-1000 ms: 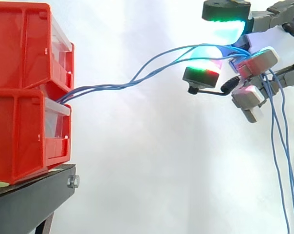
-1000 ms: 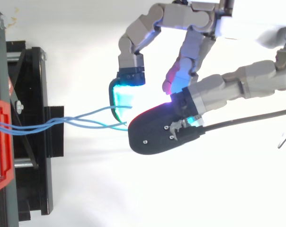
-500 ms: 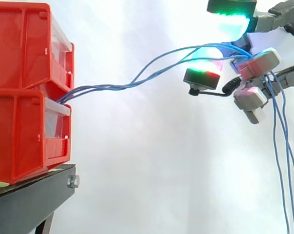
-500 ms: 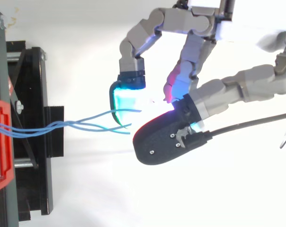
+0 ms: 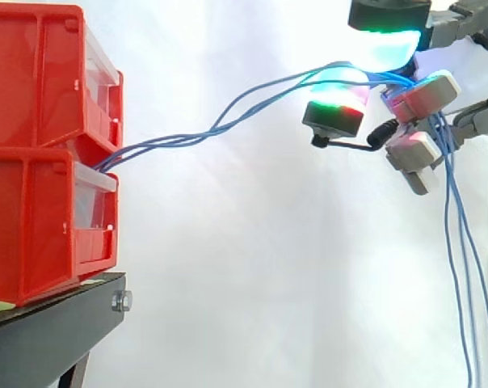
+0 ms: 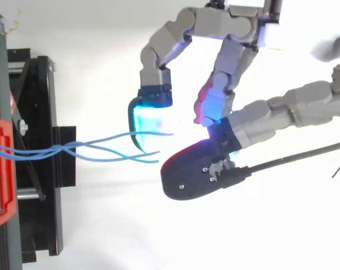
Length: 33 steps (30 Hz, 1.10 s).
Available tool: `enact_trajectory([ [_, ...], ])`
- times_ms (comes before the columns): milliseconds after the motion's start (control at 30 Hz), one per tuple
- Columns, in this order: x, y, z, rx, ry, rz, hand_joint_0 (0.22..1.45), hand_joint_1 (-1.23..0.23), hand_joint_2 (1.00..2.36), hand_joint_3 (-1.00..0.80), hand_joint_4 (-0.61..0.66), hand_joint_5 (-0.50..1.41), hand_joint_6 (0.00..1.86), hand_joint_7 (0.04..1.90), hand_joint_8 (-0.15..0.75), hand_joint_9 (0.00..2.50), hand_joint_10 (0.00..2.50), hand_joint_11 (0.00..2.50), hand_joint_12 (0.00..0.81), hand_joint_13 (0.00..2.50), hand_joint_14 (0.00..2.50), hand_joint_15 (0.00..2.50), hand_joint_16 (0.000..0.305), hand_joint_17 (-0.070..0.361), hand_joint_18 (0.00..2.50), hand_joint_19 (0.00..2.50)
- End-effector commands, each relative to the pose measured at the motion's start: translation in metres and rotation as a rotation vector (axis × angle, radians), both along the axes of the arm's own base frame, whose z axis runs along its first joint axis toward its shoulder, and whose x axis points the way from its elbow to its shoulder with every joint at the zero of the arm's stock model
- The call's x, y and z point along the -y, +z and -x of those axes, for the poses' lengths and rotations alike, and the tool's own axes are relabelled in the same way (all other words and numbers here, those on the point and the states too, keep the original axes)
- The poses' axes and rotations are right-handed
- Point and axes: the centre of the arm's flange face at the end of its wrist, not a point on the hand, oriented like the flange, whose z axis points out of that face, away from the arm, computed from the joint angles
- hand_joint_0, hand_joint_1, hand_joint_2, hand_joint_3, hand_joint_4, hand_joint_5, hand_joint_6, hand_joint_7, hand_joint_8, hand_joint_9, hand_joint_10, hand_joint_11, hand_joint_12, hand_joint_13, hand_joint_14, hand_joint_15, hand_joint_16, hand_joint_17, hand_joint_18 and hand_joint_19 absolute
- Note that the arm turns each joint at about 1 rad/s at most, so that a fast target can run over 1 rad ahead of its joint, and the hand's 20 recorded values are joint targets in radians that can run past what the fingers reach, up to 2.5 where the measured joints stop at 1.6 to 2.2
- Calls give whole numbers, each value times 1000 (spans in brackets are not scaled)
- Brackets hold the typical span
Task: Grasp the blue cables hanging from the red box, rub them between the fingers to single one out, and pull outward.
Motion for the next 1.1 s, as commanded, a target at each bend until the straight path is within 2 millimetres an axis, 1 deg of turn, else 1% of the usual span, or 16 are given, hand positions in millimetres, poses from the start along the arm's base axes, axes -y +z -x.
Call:
enact_trajectory([
  [0,0,-1,1,-12,0,1,733,-907,1008,-415,-87,-172,898,969,216,1338,22,919,321,1048,33,794,45,102,862,702],
  [67,0,0,2,-12,0,1,756,-919,1000,-500,-97,-172,903,932,218,1348,22,916,320,1045,32,787,45,100,858,702],
  [167,0,0,2,-12,0,1,754,-932,1000,-500,-75,-170,903,896,218,1354,23,925,319,1041,33,790,44,99,860,700],
  [267,0,-1,2,-13,0,1,717,-940,1000,-500,-22,-162,897,920,216,1362,22,926,317,1039,34,790,44,99,858,702],
  [467,0,-1,1,-10,2,1,621,-915,1000,-500,27,-158,894,911,214,1379,23,933,322,1047,34,810,44,100,853,721],
  [533,-1,0,1,-10,2,1,570,-872,1000,-500,43,-154,882,906,225,1387,22,932,333,1053,33,807,46,104,861,724],
  [567,-1,0,1,-12,3,1,536,-821,1000,-500,52,-152,876,900,227,1395,22,923,339,1062,33,800,48,108,871,715],
  [767,-1,-1,2,-15,2,2,513,-749,1000,-500,52,-144,862,924,248,1433,19,916,349,1077,31,799,50,113,877,717],
  [867,-1,-1,2,-15,3,0,495,-676,1000,-500,59,-140,860,932,250,1453,22,928,354,1092,30,800,52,118,889,711],
  [933,-1,0,2,-15,2,-2,488,-571,1000,-500,62,-138,857,930,254,1471,22,918,356,1095,31,803,53,120,895,707],
  [1000,-1,0,2,-13,1,-5,483,-515,1000,-500,71,-135,851,920,254,1472,22,911,361,1100,32,797,54,122,901,705],
  [1067,-2,0,2,-12,2,-8,485,-493,1000,-500,73,-133,842,908,261,1478,22,913,365,1111,31,797,54,121,899,714],
])
